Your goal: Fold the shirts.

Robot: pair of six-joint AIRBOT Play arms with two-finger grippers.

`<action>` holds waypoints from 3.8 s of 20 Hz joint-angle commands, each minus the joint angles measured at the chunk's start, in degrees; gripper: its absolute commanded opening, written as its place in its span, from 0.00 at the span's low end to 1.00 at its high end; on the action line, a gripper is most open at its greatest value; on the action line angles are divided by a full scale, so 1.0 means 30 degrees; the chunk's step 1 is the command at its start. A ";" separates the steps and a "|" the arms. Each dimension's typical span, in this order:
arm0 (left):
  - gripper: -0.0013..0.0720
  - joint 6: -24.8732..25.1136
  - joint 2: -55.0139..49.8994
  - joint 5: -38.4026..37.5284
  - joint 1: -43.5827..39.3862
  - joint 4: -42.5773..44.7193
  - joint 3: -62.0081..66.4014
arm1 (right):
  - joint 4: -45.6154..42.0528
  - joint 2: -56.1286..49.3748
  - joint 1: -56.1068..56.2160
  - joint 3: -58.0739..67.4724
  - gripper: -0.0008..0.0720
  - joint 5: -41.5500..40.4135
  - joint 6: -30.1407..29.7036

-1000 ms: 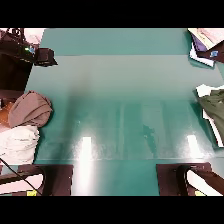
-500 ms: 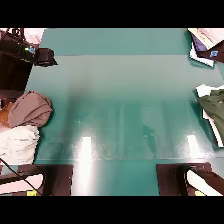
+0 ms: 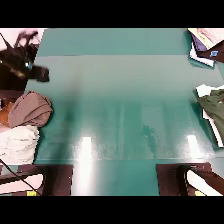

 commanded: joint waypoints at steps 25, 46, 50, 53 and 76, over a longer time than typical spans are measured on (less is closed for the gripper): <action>0.05 0.3912 0.6841 0.2783 -0.2725 -0.8692 0.3883 | 0.0036 0.0015 0.0015 0.2885 0.04 -0.2718 -0.0058; 0.85 0.2200 -0.4568 -0.1880 -0.5887 -1.2546 0.5413 | -0.0022 0.0007 0.0015 0.3373 0.04 -0.1304 -0.0641; 0.85 0.2280 -0.3242 -0.0947 -0.3439 -1.1584 0.1282 | -0.0022 0.0007 0.0015 0.3373 0.04 -0.1260 -0.0714; 0.85 0.3468 -0.2645 0.0590 -0.1989 -1.1817 -0.3315 | -0.0022 0.0007 0.0015 0.3373 0.04 -0.1275 -0.0714; 0.05 0.4656 -0.2521 0.7788 -0.1865 -1.6881 -0.7810 | 0.0109 -0.0947 0.0408 0.1683 0.07 0.1923 -0.0736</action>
